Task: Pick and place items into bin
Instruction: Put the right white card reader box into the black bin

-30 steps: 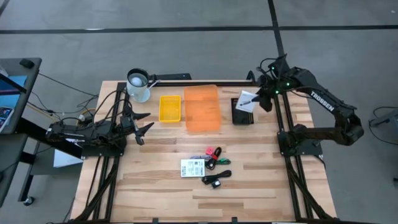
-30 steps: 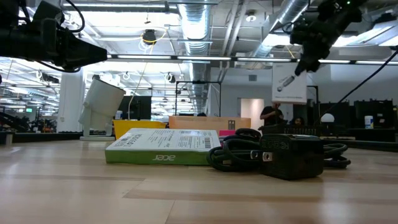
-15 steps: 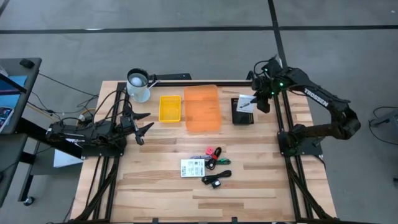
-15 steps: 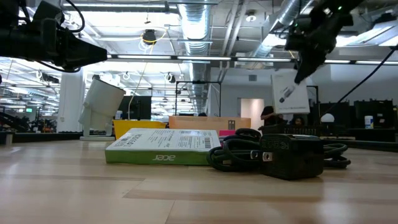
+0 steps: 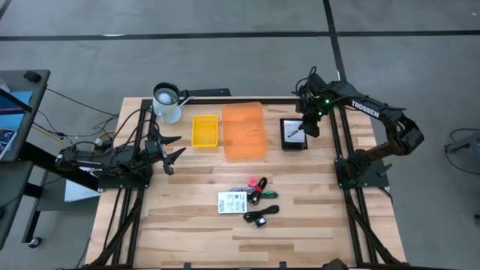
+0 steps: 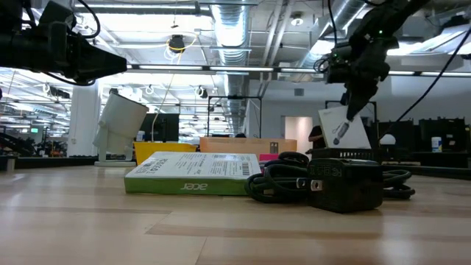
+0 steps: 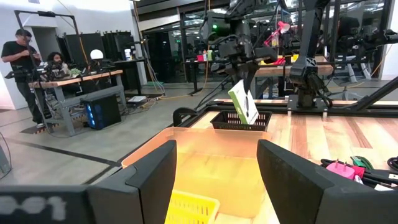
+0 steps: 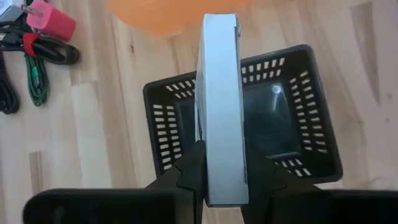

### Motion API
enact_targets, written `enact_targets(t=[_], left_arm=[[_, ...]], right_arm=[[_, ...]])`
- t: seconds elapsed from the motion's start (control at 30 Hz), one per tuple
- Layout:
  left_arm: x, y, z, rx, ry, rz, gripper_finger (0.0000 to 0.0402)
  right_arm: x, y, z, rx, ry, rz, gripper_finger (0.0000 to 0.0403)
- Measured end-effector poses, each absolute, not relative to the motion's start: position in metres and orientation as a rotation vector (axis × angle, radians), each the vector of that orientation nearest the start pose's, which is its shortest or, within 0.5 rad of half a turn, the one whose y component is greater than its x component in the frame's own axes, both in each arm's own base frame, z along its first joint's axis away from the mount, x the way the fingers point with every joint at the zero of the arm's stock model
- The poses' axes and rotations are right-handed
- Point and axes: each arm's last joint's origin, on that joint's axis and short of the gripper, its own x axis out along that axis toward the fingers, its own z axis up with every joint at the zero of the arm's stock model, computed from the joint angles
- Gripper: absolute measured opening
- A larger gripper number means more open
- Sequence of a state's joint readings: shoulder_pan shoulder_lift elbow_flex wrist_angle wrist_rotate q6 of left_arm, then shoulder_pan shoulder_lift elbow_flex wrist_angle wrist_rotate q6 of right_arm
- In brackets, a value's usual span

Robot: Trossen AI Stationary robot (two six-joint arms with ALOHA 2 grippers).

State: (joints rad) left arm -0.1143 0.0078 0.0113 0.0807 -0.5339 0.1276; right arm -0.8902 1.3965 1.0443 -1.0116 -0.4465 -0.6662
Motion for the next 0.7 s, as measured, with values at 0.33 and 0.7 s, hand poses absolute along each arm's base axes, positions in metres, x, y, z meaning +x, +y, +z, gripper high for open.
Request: enact_targets(t=[0.33,0.7], left_arm=[[0.0942,0.004,0.1742,0.099,-0.054,0.424,0.0214],[0.0942,0.004,0.1743,0.098,-0.054,0.424,0.0214]], right_arm=[[0.1652,-0.1801,0.2439,0.258,1.103,0.003,0.0062],[0.1698,-0.1723,0.2434,0.257,1.127,0.043,0.0062]])
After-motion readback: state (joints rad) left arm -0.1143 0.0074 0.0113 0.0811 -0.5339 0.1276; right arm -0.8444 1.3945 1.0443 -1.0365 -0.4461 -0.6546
